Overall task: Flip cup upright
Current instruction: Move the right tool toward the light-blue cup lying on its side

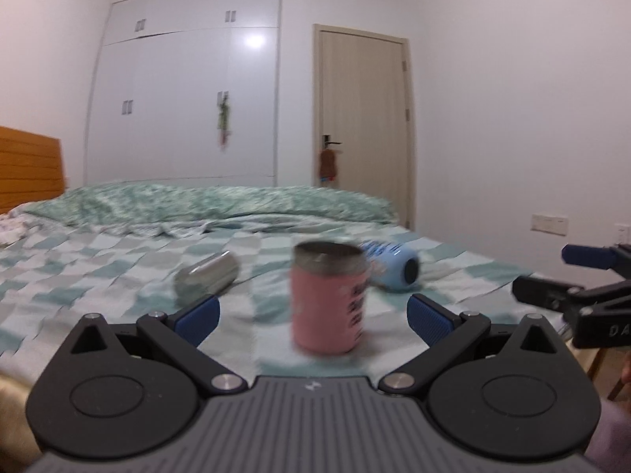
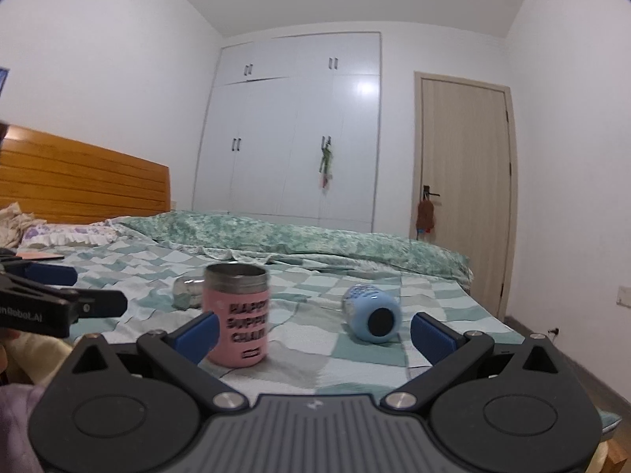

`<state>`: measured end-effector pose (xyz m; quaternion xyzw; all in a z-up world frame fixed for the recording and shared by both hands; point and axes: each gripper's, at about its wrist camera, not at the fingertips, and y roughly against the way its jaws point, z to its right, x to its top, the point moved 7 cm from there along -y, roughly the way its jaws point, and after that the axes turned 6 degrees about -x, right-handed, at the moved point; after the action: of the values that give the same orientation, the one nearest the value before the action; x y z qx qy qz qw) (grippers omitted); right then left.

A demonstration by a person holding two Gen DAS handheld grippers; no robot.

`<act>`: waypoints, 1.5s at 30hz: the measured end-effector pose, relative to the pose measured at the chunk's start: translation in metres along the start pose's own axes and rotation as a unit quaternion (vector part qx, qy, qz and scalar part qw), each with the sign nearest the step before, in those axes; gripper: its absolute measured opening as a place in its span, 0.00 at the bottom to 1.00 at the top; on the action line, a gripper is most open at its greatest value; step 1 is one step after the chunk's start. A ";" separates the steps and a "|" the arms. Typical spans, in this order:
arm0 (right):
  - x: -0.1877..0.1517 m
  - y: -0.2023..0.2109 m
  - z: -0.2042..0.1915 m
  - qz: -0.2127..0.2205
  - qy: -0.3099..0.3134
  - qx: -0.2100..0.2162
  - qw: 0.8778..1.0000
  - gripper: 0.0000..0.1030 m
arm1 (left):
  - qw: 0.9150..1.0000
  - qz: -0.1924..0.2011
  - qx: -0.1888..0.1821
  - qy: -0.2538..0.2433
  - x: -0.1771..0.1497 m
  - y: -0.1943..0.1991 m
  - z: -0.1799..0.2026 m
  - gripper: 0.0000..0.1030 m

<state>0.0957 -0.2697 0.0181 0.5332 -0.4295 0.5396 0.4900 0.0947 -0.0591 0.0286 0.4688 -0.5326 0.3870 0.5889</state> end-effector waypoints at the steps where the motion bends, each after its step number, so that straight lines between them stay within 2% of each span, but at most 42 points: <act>1: 0.003 -0.006 0.006 -0.004 0.002 -0.004 1.000 1.00 | 1.000 0.002 -0.009 -0.003 0.007 -0.005 0.008 1.00; 10: 0.027 -0.047 0.086 -0.076 0.025 -0.027 0.996 1.00 | 0.997 -0.021 -0.073 -0.012 0.053 -0.080 0.074 1.00; 18: 0.024 -0.104 0.146 -0.143 0.044 -0.029 0.988 1.00 | 0.994 -0.079 -0.073 -0.013 0.067 -0.162 0.113 1.00; 25: 0.015 -0.156 0.181 -0.182 0.049 -0.030 0.982 1.00 | 0.991 -0.120 -0.060 -0.012 0.067 -0.229 0.126 1.00; 36: -0.002 -0.237 0.206 -0.215 0.053 -0.017 0.975 1.00 | 0.986 -0.167 -0.013 0.010 0.062 -0.320 0.110 1.00; 45: -0.008 -0.282 0.204 -0.232 0.052 0.001 0.971 1.00 | 0.970 -0.244 -0.015 0.001 0.044 -0.374 0.075 1.00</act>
<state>0.4051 -0.4284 0.0066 0.5904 -0.2670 0.4384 0.6228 0.4379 -0.2311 0.0196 0.5753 -0.4074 0.2242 0.6729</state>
